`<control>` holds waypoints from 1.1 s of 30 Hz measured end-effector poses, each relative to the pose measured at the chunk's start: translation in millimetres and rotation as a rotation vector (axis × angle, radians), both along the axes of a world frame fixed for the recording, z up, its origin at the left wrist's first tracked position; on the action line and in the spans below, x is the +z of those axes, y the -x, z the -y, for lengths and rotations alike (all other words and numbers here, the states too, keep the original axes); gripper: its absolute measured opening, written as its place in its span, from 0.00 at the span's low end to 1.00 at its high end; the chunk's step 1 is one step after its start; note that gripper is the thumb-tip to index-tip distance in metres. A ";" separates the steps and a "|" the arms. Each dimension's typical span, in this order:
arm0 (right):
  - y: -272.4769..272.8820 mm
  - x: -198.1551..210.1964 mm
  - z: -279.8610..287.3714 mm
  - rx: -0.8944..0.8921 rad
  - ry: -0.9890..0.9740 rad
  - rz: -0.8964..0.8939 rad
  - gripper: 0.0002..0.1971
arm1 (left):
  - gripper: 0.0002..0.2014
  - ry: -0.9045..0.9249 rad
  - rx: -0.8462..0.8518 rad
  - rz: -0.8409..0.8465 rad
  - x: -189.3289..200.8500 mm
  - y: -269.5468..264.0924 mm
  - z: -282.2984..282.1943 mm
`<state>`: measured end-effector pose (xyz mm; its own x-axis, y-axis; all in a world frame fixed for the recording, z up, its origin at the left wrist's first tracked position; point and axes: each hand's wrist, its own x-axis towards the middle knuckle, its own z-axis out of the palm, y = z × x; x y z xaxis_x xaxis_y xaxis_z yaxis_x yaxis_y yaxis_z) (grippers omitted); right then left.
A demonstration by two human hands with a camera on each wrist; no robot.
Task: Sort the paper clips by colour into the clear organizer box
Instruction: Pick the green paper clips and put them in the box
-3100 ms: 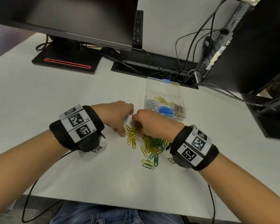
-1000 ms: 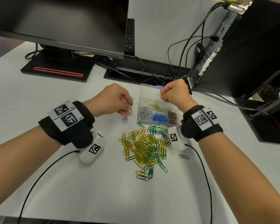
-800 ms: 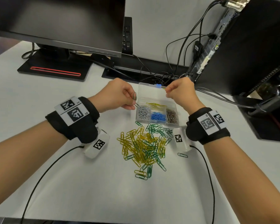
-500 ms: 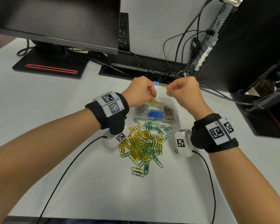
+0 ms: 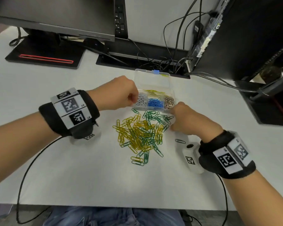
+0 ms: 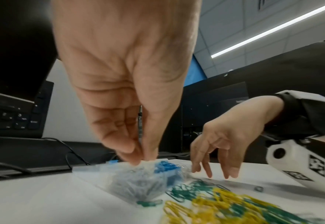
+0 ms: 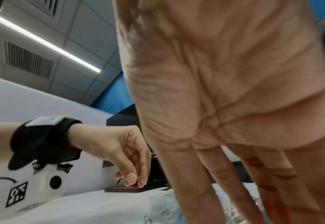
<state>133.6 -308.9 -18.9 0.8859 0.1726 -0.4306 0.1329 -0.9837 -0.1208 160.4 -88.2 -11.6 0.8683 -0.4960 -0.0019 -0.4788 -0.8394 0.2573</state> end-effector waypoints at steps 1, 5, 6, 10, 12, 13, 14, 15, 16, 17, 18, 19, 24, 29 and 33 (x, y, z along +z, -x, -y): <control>2.7 -1.5 -1.4 0.010 -0.008 0.000 0.21 | 0.08 -0.035 0.002 -0.018 -3.2 3.5 -0.4; 12.1 -8.4 -10.3 0.122 0.072 0.014 0.10 | 0.15 -0.123 -0.061 -0.079 -12.5 14.3 3.3; 13.3 -11.1 -13.3 0.148 0.093 0.019 0.09 | 0.18 -0.150 -0.107 -0.108 -13.9 17.0 5.0; 8.3 -18.0 -18.0 0.205 0.005 0.046 0.13 | 0.25 -0.239 -0.272 -0.216 -21.0 26.5 8.3; 3.5 -18.8 -18.4 0.233 -0.037 0.098 0.18 | 0.24 -0.249 -0.300 -0.253 -22.5 28.8 5.2; 1.8 -19.3 -19.0 0.257 -0.057 0.120 0.21 | 0.23 -0.250 -0.314 -0.269 -22.1 28.9 2.9; 1.0 -20.1 -20.0 0.287 -0.073 0.138 0.24 | 0.22 -0.246 -0.330 -0.282 -20.9 28.3 1.0; 0.4 -21.2 -21.5 0.321 -0.081 0.151 0.27 | 0.20 -0.228 -0.338 -0.294 -19.3 27.5 -0.6; 0.3 -22.0 -22.7 0.353 -0.079 0.163 0.29 | 0.18 -0.190 -0.323 -0.297 -17.4 26.1 -1.7; 0.1 -22.7 -23.9 0.383 -0.074 0.176 0.29 | 0.18 -0.142 -0.278 -0.280 -15.8 23.6 -2.8; -0.1 -23.3 -25.3 0.408 -0.067 0.189 0.29 | 0.17 -0.098 -0.205 -0.236 -14.8 19.9 -4.1; -0.2 -23.1 -26.6 0.425 -0.056 0.197 0.29 | 0.17 -0.066 -0.114 -0.178 -13.7 14.9 -4.8; -5.1 -21.9 -34.4 0.412 0.002 0.168 0.30 | 0.17 0.220 0.302 -0.175 -11.6 -23.9 -7.6; -13.6 -20.1 -34.1 0.376 -0.041 0.190 0.15 | 0.13 0.439 0.444 -0.412 -19.5 -56.5 -8.4; -17.0 -21.4 -29.8 0.340 -0.080 0.170 0.09 | 0.10 0.512 0.457 -0.514 -23.3 -67.8 -2.0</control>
